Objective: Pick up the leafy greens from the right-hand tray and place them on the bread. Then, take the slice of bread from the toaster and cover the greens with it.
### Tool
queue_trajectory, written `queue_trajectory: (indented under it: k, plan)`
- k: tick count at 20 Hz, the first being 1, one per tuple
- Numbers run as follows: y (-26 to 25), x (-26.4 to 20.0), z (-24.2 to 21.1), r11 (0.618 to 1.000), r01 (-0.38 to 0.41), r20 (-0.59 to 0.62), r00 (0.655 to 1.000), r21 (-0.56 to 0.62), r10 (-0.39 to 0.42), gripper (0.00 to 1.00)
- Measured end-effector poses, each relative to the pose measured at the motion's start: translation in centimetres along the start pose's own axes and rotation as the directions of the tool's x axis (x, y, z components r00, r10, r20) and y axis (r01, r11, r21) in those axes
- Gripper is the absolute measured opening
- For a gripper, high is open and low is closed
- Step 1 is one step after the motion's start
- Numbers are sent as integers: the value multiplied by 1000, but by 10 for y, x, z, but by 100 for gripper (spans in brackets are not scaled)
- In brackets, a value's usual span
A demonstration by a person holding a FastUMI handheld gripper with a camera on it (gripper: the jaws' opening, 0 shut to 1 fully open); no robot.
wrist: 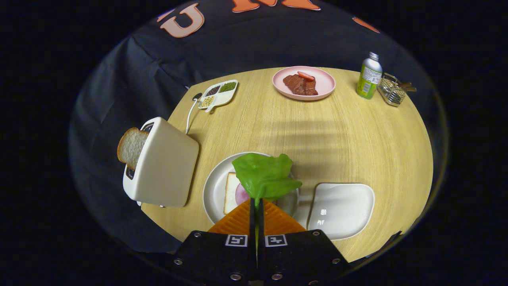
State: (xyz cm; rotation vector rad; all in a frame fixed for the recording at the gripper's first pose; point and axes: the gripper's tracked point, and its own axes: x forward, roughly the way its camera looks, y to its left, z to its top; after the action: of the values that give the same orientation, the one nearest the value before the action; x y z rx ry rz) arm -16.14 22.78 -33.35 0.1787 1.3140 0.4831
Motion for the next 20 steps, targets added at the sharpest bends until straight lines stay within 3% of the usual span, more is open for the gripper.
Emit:
queue_trajectory:
  k: [7, 13, 19, 20]
  plan:
    - [42, 26, -18, 994, -55, -89, 995, -98, 46, 2]
    - [14, 52, -23, 973, 71, -79, 993, -218, -90, 4]
    - [7, 53, -14, 960, 103, -35, 993, -260, -116, 15]
    - [9, 50, -11, 958, 102, -22, 993, -267, -112, 23]
